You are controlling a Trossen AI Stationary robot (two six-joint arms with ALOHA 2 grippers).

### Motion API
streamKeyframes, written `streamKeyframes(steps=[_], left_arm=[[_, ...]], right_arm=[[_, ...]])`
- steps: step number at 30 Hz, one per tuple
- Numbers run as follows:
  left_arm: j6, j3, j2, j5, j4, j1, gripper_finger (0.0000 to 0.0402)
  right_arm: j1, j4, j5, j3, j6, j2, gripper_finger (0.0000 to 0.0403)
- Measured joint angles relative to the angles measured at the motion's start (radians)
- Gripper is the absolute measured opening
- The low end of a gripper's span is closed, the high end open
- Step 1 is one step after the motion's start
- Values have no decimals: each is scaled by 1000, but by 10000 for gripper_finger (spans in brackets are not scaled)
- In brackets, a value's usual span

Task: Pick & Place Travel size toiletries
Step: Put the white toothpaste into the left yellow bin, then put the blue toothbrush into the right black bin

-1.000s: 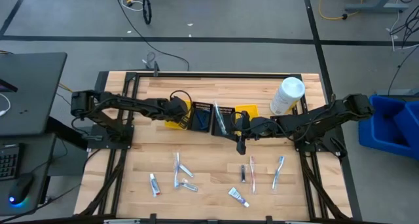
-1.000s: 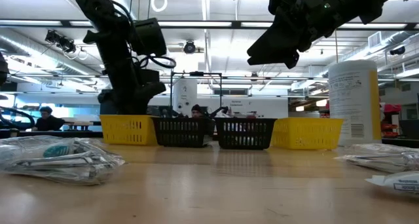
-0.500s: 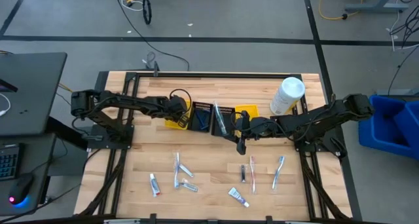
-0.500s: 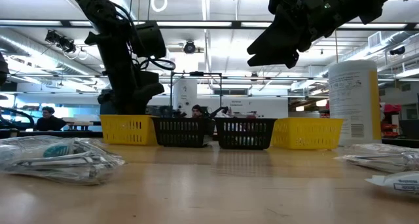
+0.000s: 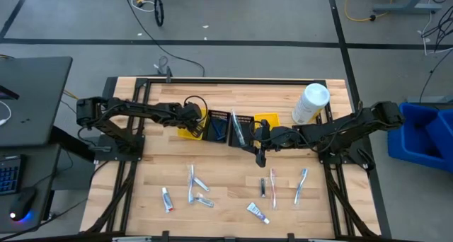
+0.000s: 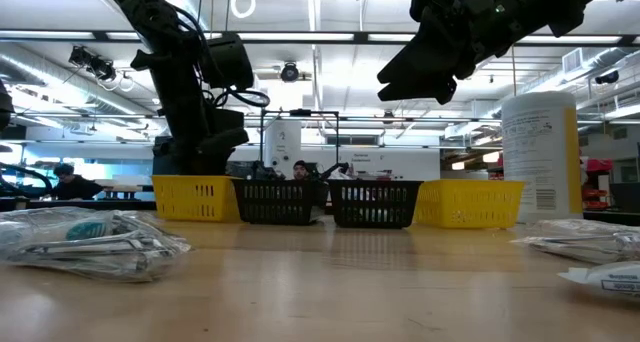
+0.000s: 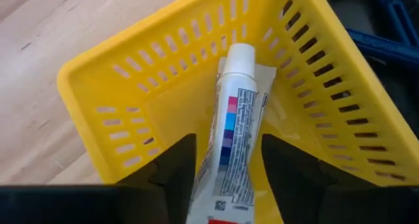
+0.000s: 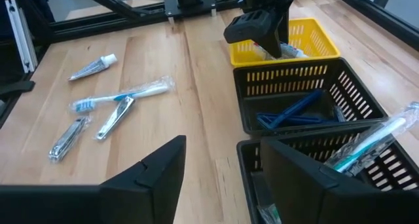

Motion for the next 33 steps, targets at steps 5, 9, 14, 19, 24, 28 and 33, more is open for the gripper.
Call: streamKeyframes(steps=[5,9,14,19,24,28,33], left_arm=[[-74,0,-46,65,-25,-11,199],[-126,0,-125,80,-52,-65,200],[-100,2,-219,15,-41,-207,192],[-73,1,-250,9,-43,-368,188],[-20,0,-239,12,-40,-515,188],[30,0,-240,17,11,-616,188],[145,0,-240,58,137,-707,188]], right_arm=[[0,-1,0,0,26,0,197],[0,-4,0,0,37,0,194],[0,-4,0,0,36,0,189],[0,0,0,1,34,0,186],[0,2,0,1,34,0,188],[0,2,0,1,34,0,194],[0,2,0,1,34,0,196]])
